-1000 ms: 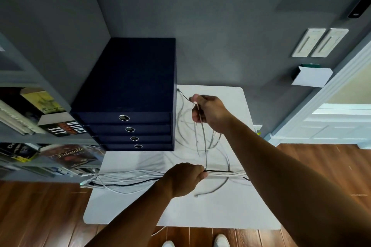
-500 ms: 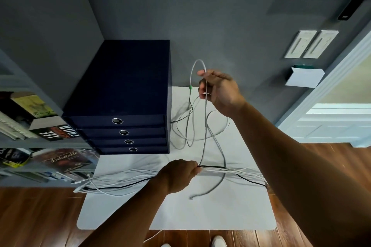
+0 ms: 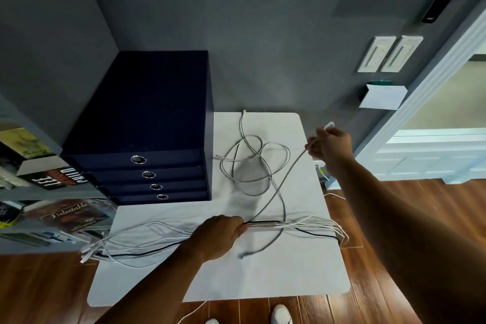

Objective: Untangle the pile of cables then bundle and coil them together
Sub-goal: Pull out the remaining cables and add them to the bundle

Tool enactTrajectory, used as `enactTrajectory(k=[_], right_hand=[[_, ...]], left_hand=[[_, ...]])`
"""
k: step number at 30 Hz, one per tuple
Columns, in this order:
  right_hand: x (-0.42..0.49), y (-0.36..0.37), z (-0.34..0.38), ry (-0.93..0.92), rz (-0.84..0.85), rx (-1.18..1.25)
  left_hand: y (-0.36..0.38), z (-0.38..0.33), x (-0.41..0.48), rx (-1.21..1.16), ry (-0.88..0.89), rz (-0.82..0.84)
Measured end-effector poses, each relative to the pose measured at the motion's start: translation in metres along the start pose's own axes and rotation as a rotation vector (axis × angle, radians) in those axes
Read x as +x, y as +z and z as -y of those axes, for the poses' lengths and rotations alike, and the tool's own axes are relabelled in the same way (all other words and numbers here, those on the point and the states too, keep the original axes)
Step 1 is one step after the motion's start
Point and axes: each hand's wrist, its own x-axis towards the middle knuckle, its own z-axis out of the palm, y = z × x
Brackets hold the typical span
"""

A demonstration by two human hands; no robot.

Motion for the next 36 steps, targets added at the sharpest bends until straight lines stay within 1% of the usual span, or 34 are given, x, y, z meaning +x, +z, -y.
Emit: enactTrajectory(k=[4,7,8,10,11,12,14,15,16,17,19,21,22,25,28,31,33,36], right_hand=[[0.009,-0.042,-0.048,0.125,-0.178,-0.175],[0.018,-0.067,-0.086,0.242,-0.256,-0.304],[0.021,-0.070,-0.097,0.268,-0.250,-0.334],[0.021,-0.067,-0.111,0.220,-0.218,-0.486],[0.014,-0.058,-0.107,0.157,-0.181,-0.586],[0.004,-0.047,-0.101,0.059,-0.110,-0.674],[-0.019,-0.019,-0.086,-0.188,0.104,-0.811],[-0.032,-0.005,-0.079,-0.305,0.221,-0.832],[-0.046,0.011,-0.074,-0.380,0.343,-0.817],[-0.064,0.025,-0.067,-0.428,0.477,-0.789],[-0.085,0.045,-0.069,-0.425,0.733,-0.763],[-0.099,0.058,-0.080,-0.389,0.885,-0.857],[-0.104,0.061,-0.085,-0.400,0.919,-0.915],[-0.112,0.059,-0.097,-0.401,0.909,-0.986],[-0.110,0.053,-0.110,-0.495,0.904,-1.063],[-0.108,0.050,-0.116,-0.511,0.862,-1.117],[-0.108,0.050,-0.119,-0.535,0.761,-1.243],[-0.110,0.047,-0.124,-0.531,0.524,-1.397]], left_hand=[[-0.004,0.002,-0.001,-0.022,-0.005,0.000],[-0.009,0.003,-0.001,-0.046,-0.015,0.022],[-0.011,0.002,-0.001,-0.046,-0.012,0.028],[-0.014,0.000,0.001,-0.033,-0.002,0.035],[-0.016,-0.001,0.002,-0.028,-0.002,0.036],[-0.018,-0.002,0.003,-0.026,-0.005,0.036],[-0.021,-0.002,0.005,-0.016,-0.015,0.037],[-0.022,-0.001,0.005,-0.015,-0.017,0.038],[-0.023,0.000,0.006,-0.016,-0.016,0.036],[-0.025,-0.001,0.006,-0.015,-0.010,0.030],[-0.029,-0.002,0.006,-0.004,0.005,0.004],[-0.035,-0.004,0.005,-0.001,0.008,-0.021],[-0.038,-0.002,0.005,-0.007,0.002,-0.024],[-0.043,0.009,0.002,0.016,-0.012,-0.022],[-0.042,0.019,0.000,0.043,-0.017,-0.038],[-0.041,0.021,-0.001,0.023,-0.020,-0.047],[-0.041,0.023,-0.001,0.003,-0.032,-0.064],[-0.042,0.027,0.002,-0.011,-0.050,-0.088]])
